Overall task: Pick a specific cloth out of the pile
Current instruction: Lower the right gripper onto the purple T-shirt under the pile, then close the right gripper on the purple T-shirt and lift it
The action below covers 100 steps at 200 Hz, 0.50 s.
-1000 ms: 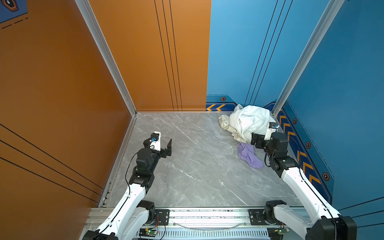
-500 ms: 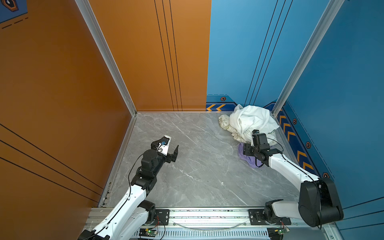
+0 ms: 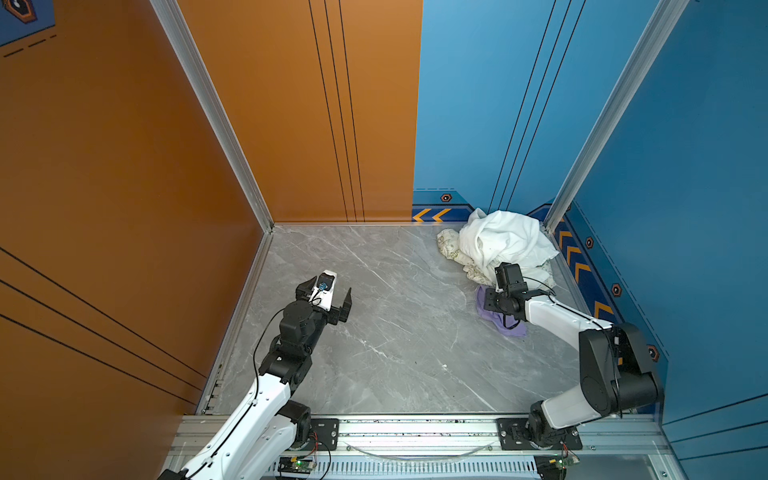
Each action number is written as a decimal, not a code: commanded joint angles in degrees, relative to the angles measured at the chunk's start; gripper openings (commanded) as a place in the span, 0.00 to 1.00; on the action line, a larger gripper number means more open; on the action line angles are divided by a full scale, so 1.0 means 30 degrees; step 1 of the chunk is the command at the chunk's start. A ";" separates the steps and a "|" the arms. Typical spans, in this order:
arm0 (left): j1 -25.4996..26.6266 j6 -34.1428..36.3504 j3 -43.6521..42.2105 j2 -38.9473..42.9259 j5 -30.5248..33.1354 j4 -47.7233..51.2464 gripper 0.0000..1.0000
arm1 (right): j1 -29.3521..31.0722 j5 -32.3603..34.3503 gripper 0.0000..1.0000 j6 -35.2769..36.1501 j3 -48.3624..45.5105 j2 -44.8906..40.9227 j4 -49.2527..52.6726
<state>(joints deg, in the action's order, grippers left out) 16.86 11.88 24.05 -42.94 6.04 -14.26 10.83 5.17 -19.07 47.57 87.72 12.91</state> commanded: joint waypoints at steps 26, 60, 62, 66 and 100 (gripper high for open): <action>0.0145 0.0288 0.0143 0.0275 0.0655 0.0300 0.98 | -0.0298 -0.0648 0.29 -0.0499 0.0494 0.0294 0.0074; 0.0264 0.0355 0.0095 0.0323 0.0779 0.0388 0.98 | -0.0332 -0.0619 0.06 -0.0301 0.0428 -0.0011 0.0015; 0.0289 0.0349 0.0141 0.0298 0.0793 0.0411 0.98 | -0.0330 -0.0597 0.06 -0.0296 0.0387 -0.0071 0.0007; 0.0293 0.0351 0.0144 0.0284 0.0822 0.0410 0.98 | -0.0329 -0.0560 0.06 -0.0308 0.0359 -0.0152 0.0014; 0.0381 0.0406 0.0152 0.0286 0.0915 0.0484 0.98 | -0.0417 -0.0395 0.00 -0.0295 0.0040 -0.1464 -0.0551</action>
<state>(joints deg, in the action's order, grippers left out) 17.39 12.45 24.05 -42.65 7.51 -13.43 10.07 3.31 -19.81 47.64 87.22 12.86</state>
